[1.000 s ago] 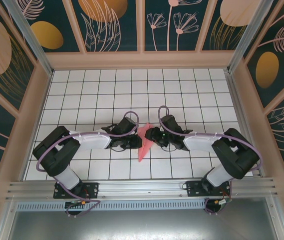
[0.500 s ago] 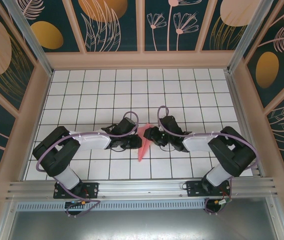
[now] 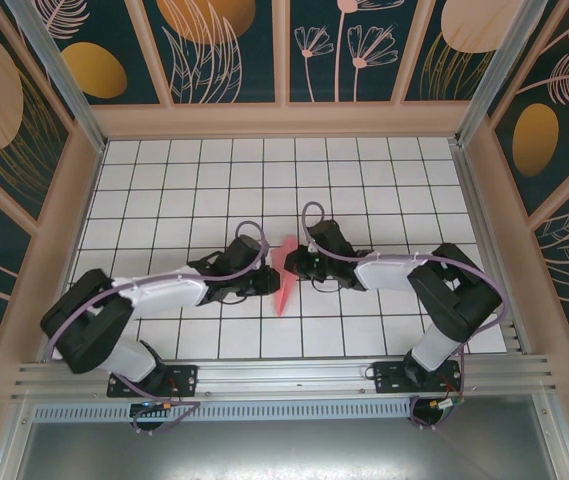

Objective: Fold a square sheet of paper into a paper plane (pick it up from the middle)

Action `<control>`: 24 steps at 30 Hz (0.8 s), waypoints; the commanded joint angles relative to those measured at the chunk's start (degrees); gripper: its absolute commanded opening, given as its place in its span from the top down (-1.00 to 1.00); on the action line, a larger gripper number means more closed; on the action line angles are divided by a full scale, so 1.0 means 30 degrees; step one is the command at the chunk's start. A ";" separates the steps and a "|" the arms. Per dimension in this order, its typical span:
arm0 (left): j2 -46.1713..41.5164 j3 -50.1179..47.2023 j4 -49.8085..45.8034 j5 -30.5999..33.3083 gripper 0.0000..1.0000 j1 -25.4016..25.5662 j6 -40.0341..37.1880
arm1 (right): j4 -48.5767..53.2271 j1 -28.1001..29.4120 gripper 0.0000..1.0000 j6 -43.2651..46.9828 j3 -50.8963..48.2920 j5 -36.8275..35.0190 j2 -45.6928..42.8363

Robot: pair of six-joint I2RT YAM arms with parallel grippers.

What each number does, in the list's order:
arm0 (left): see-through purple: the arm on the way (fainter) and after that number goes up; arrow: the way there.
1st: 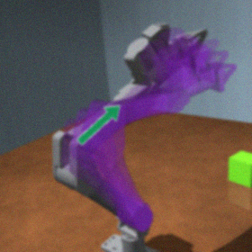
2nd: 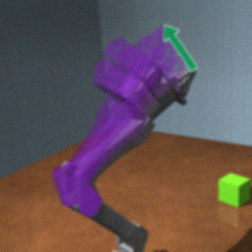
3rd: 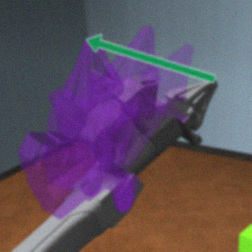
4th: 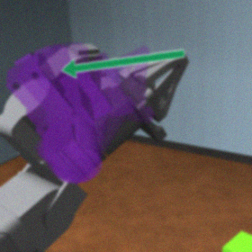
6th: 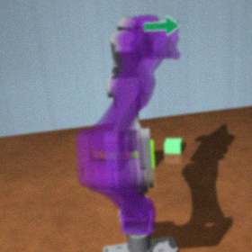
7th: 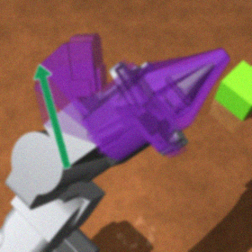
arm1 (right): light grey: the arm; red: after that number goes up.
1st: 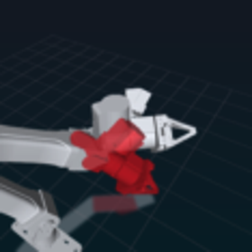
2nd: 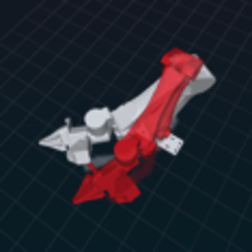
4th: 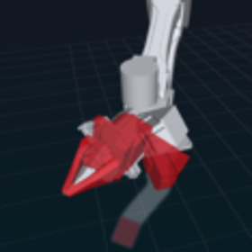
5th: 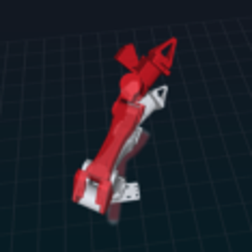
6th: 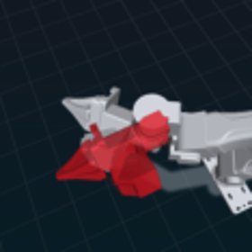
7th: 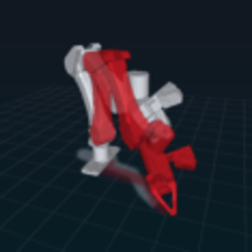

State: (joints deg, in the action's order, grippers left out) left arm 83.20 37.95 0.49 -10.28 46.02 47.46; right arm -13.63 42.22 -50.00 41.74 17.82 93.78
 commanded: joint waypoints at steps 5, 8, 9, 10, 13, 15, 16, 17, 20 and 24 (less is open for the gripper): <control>-0.6184 -0.2636 -0.0647 0.5191 0.42 -0.0182 0.2063 | 1.4581 0.1627 0.82 0.4682 0.7694 -0.9810 0.0059; -0.8979 -0.4000 -0.1537 0.7127 0.36 -0.0207 0.3090 | 2.0545 0.2813 0.82 0.4147 1.1723 -1.4812 0.2696; -0.9845 -0.4359 -0.1756 0.7683 0.33 -0.0199 0.3384 | 2.2152 0.3060 0.81 0.3693 1.2740 -1.5937 0.3715; -1.0885 -0.4767 -0.2118 0.8311 0.32 -0.0220 0.3801 | 2.3583 0.3328 0.81 0.3347 1.3804 -1.6721 0.4832; -1.3726 -0.5729 -0.3091 0.9723 0.28 -0.0223 0.4691 | 2.5798 0.4309 0.81 0.2846 1.6220 -1.7705 0.7913; -1.5378 -0.6178 -0.3763 1.0400 0.28 -0.0223 0.5109 | 2.6510 0.5104 0.79 0.2871 1.7949 -1.8008 0.9568; -1.6169 -0.6397 -0.4097 1.0675 0.28 -0.0230 0.5274 | 2.6832 0.5531 0.79 0.3015 1.8949 -1.8014 1.0377; -1.6823 -0.6563 -0.4496 1.0901 0.28 -0.0241 0.5489 | 2.7196 0.5925 0.78 0.3109 2.0044 -1.8024 1.1250; -1.8138 -0.6941 -0.5126 1.1202 0.28 -0.0224 0.5814 | 2.8130 0.6787 0.70 0.3350 2.3148 -1.7615 1.3429; -1.8396 -0.7084 -0.5210 1.0941 0.26 -0.0223 0.5971 | 2.7397 0.7321 0.30 0.4067 2.5050 -1.5794 1.4461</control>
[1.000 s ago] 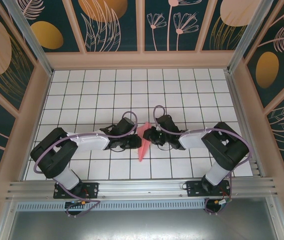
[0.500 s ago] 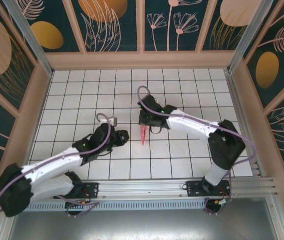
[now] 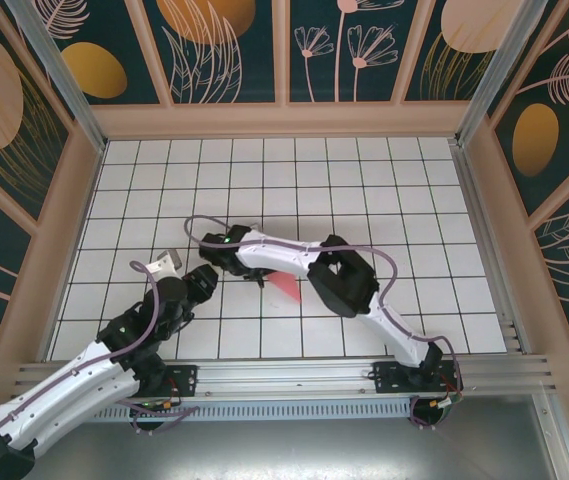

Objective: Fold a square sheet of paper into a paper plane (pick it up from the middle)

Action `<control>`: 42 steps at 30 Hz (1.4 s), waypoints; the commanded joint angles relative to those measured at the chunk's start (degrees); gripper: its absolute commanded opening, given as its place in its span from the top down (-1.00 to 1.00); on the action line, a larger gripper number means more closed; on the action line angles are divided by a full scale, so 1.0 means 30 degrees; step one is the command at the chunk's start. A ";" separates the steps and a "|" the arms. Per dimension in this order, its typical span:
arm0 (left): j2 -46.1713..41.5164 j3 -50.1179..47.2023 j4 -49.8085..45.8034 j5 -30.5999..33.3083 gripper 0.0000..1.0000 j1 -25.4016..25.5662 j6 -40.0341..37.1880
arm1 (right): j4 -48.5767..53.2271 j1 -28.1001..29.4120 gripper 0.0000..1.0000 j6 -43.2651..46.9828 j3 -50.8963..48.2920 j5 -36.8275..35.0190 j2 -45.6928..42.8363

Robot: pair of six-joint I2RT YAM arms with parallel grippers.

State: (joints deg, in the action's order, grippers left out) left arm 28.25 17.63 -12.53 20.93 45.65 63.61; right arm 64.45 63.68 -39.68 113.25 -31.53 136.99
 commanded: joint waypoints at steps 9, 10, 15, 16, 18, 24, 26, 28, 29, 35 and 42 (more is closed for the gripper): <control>0.1315 0.0012 -0.0196 -0.0230 0.23 -0.0099 0.0102 | -0.8034 -0.0154 -0.28 0.1486 -0.5202 0.6053 -0.6921; 0.1448 0.0027 -0.0080 -0.0314 0.22 -0.0099 0.0043 | -0.9519 -0.0438 -0.22 0.1507 -0.6612 0.7001 -0.8163; 0.2372 0.0084 0.0530 -0.0847 0.18 -0.0115 -0.0155 | -1.6215 -0.2610 0.24 0.1126 -1.3757 1.2194 -1.3099; 0.2675 0.0072 0.0747 -0.1029 0.17 -0.0127 -0.0193 | -1.7520 -0.3222 0.37 0.1021 -1.5123 1.3576 -1.3882; 0.3286 0.0105 0.1214 -0.1462 0.16 -0.0129 -0.0315 | -1.9720 -0.4172 0.50 0.0809 -1.7488 1.5381 -1.4990; 0.5855 0.0182 0.3620 -0.3764 0.03 -0.0324 -0.0414 | -2.2821 -0.6311 0.65 0.0888 -2.0206 1.9191 -1.4788; 0.6929 0.0249 0.4692 -0.5093 -0.02 -0.0620 -0.0516 | -2.3433 -0.6835 0.65 0.0906 -2.0521 1.9663 -1.4301; 0.7855 0.0197 0.5760 -0.6187 -0.05 -0.0982 -0.0394 | -2.4411 -0.7423 0.66 0.0672 -2.0920 2.0410 -1.3754; 0.8256 0.0148 0.6292 -0.6661 -0.05 -0.1181 -0.0307 | -2.4864 -0.7658 0.66 0.0603 -2.1069 2.0767 -1.3480; 1.0744 0.0296 0.8316 -0.9330 -0.11 -0.2794 0.0039 | -2.6373 -0.8547 0.65 0.0718 -2.1460 2.2213 -1.1538; 1.2778 0.0947 0.8954 -1.0692 -0.14 -0.3784 -0.0081 | -2.7816 -0.9177 0.65 0.0404 -2.2443 2.2609 -1.0315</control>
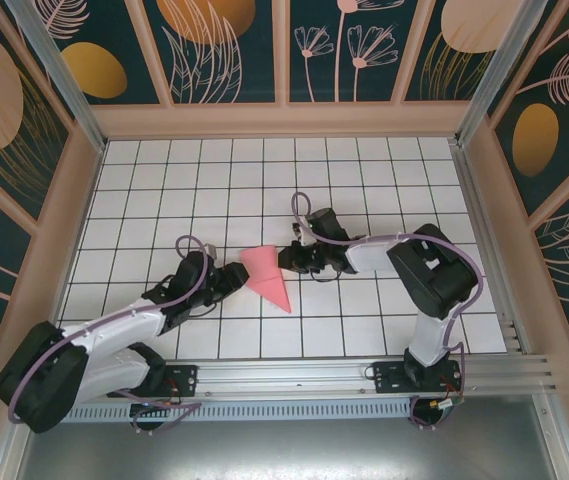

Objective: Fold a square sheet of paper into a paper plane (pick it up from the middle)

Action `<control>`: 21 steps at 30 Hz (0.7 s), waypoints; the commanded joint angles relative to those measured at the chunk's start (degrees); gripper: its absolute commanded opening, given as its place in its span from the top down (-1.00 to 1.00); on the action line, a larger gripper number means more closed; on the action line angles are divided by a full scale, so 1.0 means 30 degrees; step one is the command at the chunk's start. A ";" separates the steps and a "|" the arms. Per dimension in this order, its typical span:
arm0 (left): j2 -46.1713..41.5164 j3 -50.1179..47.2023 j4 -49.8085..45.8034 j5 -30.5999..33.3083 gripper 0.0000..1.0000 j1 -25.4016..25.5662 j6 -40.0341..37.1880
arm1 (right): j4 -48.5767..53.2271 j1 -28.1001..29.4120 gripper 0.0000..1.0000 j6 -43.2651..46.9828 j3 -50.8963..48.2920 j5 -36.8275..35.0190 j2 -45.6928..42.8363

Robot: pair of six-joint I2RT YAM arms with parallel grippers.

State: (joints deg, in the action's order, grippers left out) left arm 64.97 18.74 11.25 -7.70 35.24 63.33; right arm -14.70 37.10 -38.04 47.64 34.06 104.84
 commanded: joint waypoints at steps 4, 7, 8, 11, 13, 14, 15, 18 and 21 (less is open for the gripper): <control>0.1342 0.0916 0.0932 -0.1356 -0.18 -0.0497 -0.0133 | -0.2086 -0.0445 0.65 -0.0433 -0.1235 0.0793 0.0771; 0.1810 0.1050 0.1330 -0.1681 -0.22 -0.0562 -0.0104 | -0.2637 -0.0444 0.64 -0.0719 -0.1686 0.0863 0.0796; 0.2008 0.1102 0.1510 -0.1852 -0.22 -0.0602 -0.0079 | -0.2708 -0.0451 0.64 -0.0757 -0.1782 0.0822 0.0776; 0.2610 0.1478 0.1802 -0.2163 -0.22 -0.0592 -0.0075 | -0.2776 -0.0444 0.64 -0.0814 -0.1925 0.0747 0.0848; 0.3009 0.1761 0.2096 -0.2298 -0.23 -0.0613 -0.0126 | -0.2747 -0.0458 0.64 -0.0821 -0.2000 0.0664 0.0851; 0.3253 0.1903 0.2258 -0.2400 -0.23 -0.0617 -0.0181 | -0.2725 -0.0445 0.64 -0.0803 -0.2009 0.0632 0.0837; 0.3576 0.2104 0.2301 -0.2456 -0.23 -0.0648 -0.0218 | -0.2689 -0.0445 0.64 -0.0784 -0.2011 0.0600 0.0851; 0.4542 0.2415 0.2610 -0.2630 -0.21 -0.0729 -0.0195 | -0.2614 -0.0451 0.64 -0.0775 -0.1979 0.0540 0.0866; 0.5222 0.2665 0.2977 -0.2764 -0.14 -0.0781 -0.0104 | -0.2498 -0.0455 0.64 -0.0800 -0.1910 0.0540 0.0886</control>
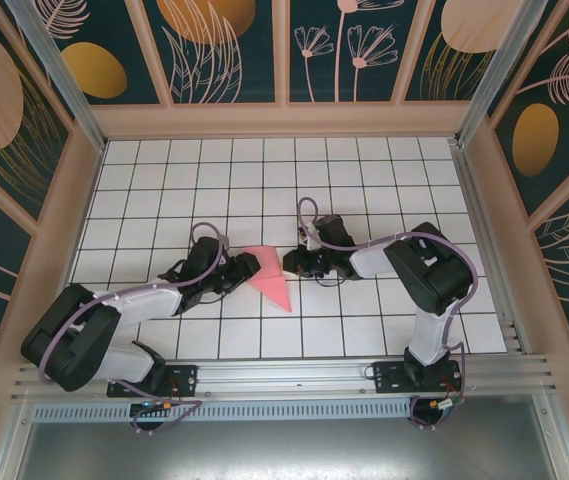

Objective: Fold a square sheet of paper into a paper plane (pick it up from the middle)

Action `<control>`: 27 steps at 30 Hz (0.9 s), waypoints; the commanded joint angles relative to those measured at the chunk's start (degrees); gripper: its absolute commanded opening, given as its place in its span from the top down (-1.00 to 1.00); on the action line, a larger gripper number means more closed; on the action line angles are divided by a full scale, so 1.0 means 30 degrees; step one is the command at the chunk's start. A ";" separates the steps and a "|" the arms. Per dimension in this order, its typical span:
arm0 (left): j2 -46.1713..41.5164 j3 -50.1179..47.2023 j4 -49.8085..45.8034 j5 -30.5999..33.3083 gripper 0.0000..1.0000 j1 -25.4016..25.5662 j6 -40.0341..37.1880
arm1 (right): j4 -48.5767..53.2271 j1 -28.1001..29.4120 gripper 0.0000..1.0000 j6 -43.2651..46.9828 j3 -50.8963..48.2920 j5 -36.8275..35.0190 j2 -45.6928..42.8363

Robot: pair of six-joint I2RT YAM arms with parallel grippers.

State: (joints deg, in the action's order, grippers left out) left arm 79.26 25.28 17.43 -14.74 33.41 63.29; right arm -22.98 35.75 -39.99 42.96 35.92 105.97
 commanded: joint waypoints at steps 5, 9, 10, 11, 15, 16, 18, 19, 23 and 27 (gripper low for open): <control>0.1115 0.0744 0.1436 -0.0535 0.20 -0.0264 -0.0090 | 0.0564 0.0001 0.64 -0.0169 -0.0177 -0.0193 0.0338; 0.1193 0.0715 0.1632 -0.0447 0.48 -0.0299 0.0075 | 0.1340 0.0008 0.63 -0.0032 0.0088 -0.0625 -0.0244; 0.1184 0.0715 0.1651 -0.0417 0.57 -0.0299 0.0057 | 0.1596 0.0000 0.62 0.0041 0.0144 -0.0829 -0.0613; 0.1186 0.0693 0.1639 -0.0389 0.65 -0.0321 0.0059 | 0.1949 0.0004 0.60 0.0132 0.0198 -0.1139 -0.0992; 0.0973 0.0721 0.1160 0.0075 0.81 -0.0304 0.0061 | 0.4264 0.0004 0.50 0.0460 0.0327 -0.3640 -0.3148; 0.0891 0.0765 0.1029 0.0156 0.81 -0.0305 0.0028 | 0.4937 0.0008 0.46 0.0495 0.0237 -0.4692 -0.3855; 0.0777 0.0903 0.0667 0.0254 0.81 -0.0310 -0.0103 | 0.5703 0.0062 0.39 0.0710 -0.0129 -0.6033 -0.5413; 0.0730 0.0991 0.0409 0.0335 0.80 -0.0306 -0.0171 | 0.5865 0.0286 0.36 0.1048 -0.0324 -0.6287 -0.6197; 0.0594 0.1209 -0.0224 0.0615 0.81 -0.0309 -0.0294 | 0.5885 0.2740 0.22 0.2389 -0.0887 -0.9180 -0.8401; 0.0665 0.1441 -0.0489 0.0652 0.81 -0.0306 -0.0328 | 0.3778 0.5893 0.03 0.3208 -0.2410 -1.3318 -0.9279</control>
State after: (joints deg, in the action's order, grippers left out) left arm 81.97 27.99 18.00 -13.78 32.88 63.44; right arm -9.74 49.43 -33.65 39.35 7.14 78.72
